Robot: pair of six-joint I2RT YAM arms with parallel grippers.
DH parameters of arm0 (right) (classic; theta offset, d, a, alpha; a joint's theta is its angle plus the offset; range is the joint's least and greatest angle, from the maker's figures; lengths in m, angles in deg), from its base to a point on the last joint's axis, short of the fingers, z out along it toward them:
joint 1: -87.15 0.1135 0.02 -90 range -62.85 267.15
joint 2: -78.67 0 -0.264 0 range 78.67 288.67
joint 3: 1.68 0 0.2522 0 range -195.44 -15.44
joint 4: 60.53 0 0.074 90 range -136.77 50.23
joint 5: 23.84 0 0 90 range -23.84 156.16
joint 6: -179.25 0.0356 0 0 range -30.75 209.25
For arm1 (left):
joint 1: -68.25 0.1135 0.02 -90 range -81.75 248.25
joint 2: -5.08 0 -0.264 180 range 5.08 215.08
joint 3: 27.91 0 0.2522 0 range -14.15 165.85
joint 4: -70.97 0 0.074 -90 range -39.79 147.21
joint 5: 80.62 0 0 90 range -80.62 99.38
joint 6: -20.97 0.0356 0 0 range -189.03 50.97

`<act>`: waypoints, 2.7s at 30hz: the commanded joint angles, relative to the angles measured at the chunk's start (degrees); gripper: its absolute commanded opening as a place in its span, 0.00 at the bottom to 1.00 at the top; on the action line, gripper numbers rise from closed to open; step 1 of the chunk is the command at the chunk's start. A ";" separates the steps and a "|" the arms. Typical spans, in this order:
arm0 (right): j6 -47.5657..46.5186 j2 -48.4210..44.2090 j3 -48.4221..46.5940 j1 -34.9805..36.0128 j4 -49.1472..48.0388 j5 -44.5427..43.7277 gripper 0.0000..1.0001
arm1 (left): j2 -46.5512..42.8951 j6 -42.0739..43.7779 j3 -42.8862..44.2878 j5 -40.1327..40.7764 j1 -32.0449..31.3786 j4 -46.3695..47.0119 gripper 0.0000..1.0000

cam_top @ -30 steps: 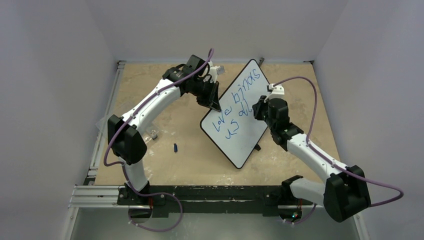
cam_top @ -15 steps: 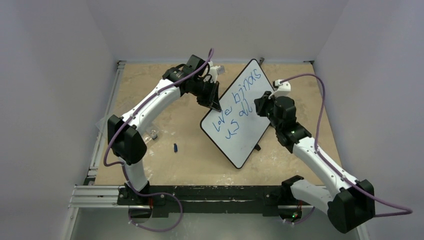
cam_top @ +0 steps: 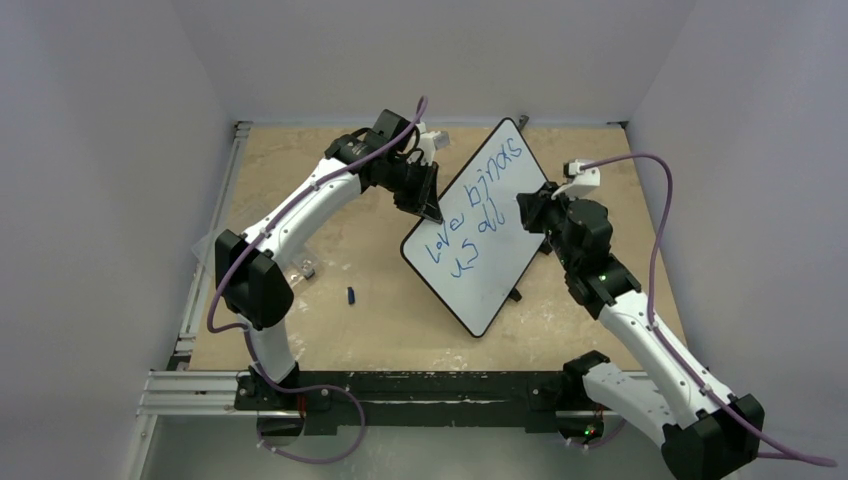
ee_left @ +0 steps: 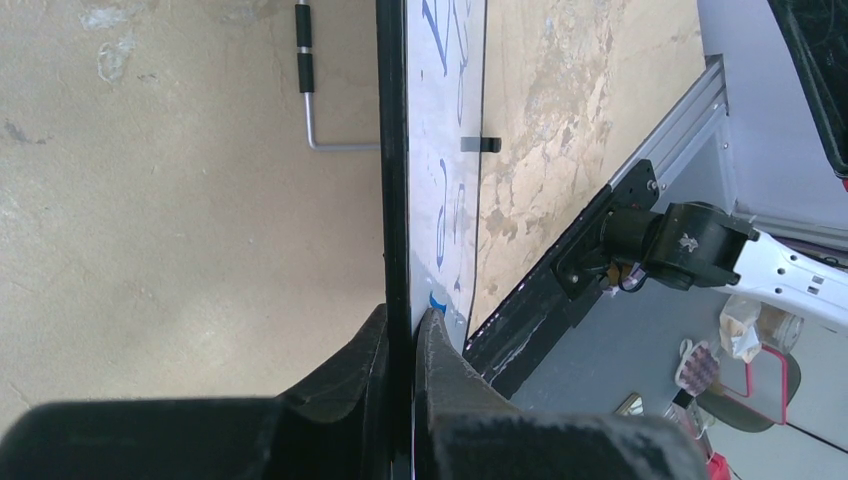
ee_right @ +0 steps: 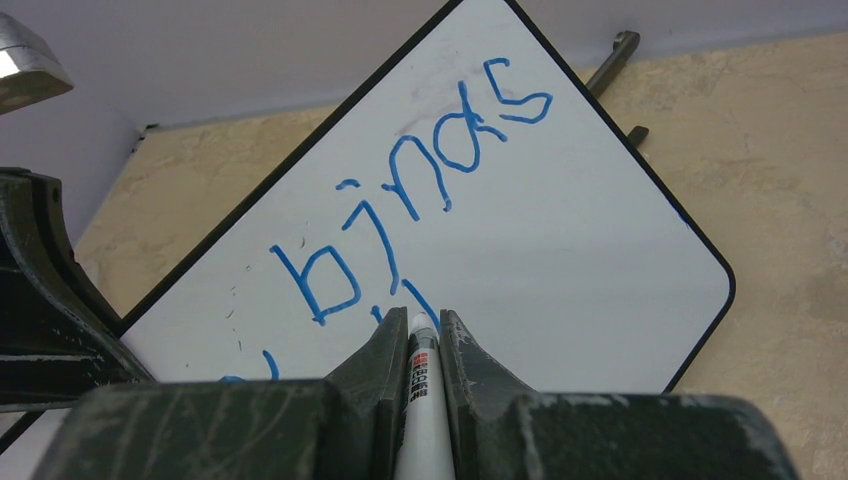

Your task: Write a sentence on the whiteboard

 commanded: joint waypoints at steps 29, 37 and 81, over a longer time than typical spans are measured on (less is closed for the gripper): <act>0.36 -3.16 1.12 0.11 -0.16 -0.63 0.00 | 3.01 1.87 -4.56 10.38 -1.91 2.64 0.35; 0.33 -2.44 0.86 0.15 -0.25 -0.32 0.00 | 2.81 1.82 -4.14 10.48 -1.88 3.16 0.38; -1.84 -2.37 -9.78 0.13 7.23 1.33 0.00 | -41.43 -4.41 -29.16 35.50 1.88 -1.63 0.68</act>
